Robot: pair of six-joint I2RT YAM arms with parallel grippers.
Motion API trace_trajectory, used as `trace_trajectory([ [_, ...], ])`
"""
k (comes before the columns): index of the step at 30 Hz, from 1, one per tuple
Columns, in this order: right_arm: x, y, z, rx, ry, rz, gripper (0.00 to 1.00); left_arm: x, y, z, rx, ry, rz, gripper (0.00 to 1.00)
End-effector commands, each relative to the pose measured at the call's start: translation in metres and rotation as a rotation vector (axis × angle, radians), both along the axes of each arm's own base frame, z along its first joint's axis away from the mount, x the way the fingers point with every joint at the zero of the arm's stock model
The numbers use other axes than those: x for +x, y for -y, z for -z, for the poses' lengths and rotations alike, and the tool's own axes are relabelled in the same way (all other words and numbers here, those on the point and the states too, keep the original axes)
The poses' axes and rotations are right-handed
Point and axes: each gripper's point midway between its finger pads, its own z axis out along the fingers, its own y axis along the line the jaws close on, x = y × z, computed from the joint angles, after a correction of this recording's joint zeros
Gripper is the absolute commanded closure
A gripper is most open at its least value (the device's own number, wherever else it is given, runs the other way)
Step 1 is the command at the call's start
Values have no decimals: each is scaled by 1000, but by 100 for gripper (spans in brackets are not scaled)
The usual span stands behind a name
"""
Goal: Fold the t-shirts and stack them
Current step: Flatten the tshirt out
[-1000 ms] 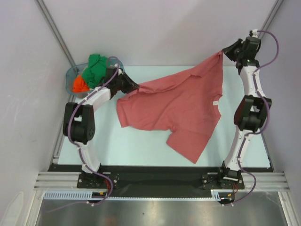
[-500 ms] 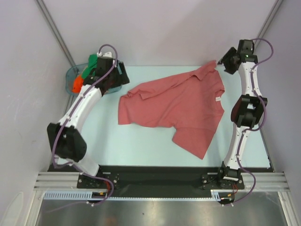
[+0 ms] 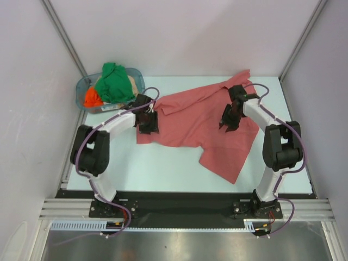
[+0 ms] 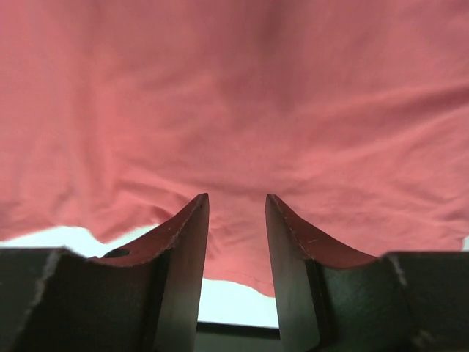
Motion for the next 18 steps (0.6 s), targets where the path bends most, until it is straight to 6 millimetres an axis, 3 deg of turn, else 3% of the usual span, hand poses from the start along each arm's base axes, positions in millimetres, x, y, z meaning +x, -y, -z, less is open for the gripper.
trace_trajectory([
  [1, 2, -9, 0, -11, 48, 11, 57, 13, 8, 7, -18, 5, 11, 48],
  [5, -15, 3, 34, -46, -55, 75, 60, 2, 4, 33, 8, -78, -14, 46],
  [10, -44, 28, 54, -97, -130, 167, 60, -26, 0, 54, 10, -187, -38, 44],
  [18, -88, 73, 76, -129, -249, 355, 60, -67, 8, 56, 17, -232, -4, 44],
])
